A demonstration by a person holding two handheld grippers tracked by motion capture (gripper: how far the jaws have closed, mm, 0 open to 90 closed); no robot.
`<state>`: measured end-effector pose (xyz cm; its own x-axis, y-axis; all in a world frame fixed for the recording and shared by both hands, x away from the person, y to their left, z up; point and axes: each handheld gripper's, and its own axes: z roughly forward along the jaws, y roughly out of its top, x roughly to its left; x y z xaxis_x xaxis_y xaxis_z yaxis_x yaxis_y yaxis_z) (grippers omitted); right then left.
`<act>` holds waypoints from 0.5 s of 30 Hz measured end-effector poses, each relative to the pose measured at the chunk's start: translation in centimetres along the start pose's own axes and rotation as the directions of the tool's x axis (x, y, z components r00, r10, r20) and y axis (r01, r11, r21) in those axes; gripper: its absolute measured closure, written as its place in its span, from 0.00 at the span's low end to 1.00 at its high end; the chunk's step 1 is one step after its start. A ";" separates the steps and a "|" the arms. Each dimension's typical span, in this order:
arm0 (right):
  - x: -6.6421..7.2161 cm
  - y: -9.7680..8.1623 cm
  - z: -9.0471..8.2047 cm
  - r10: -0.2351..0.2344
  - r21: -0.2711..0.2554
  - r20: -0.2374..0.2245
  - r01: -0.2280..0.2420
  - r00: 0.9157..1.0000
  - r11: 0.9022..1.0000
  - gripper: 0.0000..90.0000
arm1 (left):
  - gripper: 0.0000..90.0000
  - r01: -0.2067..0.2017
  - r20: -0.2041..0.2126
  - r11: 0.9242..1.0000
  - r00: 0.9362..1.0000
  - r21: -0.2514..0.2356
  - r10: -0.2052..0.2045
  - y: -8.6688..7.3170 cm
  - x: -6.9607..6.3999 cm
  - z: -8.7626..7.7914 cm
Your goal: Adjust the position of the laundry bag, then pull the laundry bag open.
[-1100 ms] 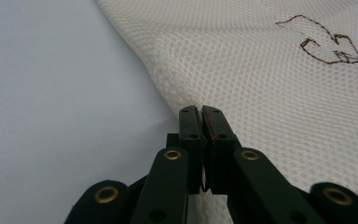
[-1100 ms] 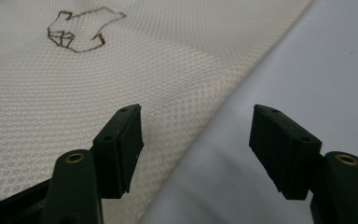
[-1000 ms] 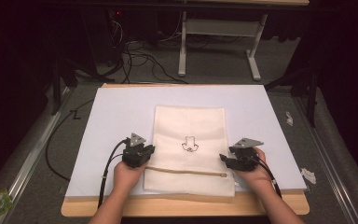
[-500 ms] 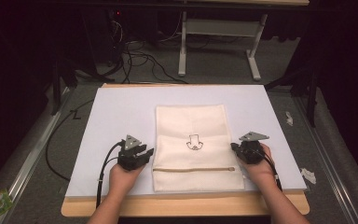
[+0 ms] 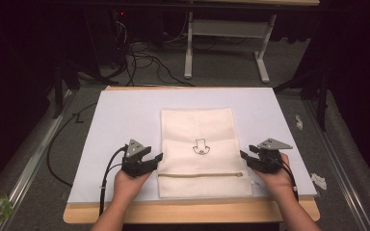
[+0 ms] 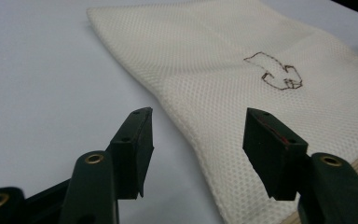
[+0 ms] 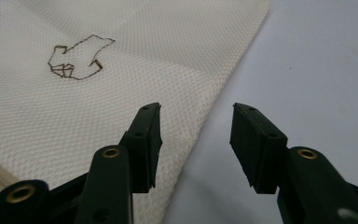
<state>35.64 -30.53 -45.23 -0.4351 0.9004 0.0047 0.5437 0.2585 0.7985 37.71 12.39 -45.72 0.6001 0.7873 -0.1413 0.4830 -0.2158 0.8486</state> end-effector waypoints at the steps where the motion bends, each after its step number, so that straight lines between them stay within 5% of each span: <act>1: 0.0 0.0 0.0 0.000 0.000 0.000 0.000 1.000 1.000 0.59 | 0.47 0.000 0.000 1.000 1.000 0.000 0.000 0.0 0.0 0.0; 9: -0.6 -1.0 -3.2 0.015 -0.041 0.000 -0.015 1.000 0.999 0.53 | 0.45 -0.033 0.030 0.999 0.999 -0.019 0.033 1.0 -1.4 -0.1; 12: -1.1 -2.1 -5.2 0.072 -0.051 -0.017 -0.072 0.997 0.996 0.43 | 0.44 -0.031 0.058 0.999 0.998 -0.021 0.032 1.2 -2.0 -0.1; 15: -1.4 -2.8 -6.0 0.075 -0.056 -0.014 -0.075 0.997 0.996 0.42 | 0.45 -0.042 0.069 0.999 0.997 -0.009 0.043 1.2 -2.4 -0.1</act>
<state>30.37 -34.64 -43.87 -0.4036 0.9120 0.0730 0.5340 0.1701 0.8282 36.83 10.32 -44.27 0.6629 0.7355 -0.1397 0.4515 -0.2440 0.8582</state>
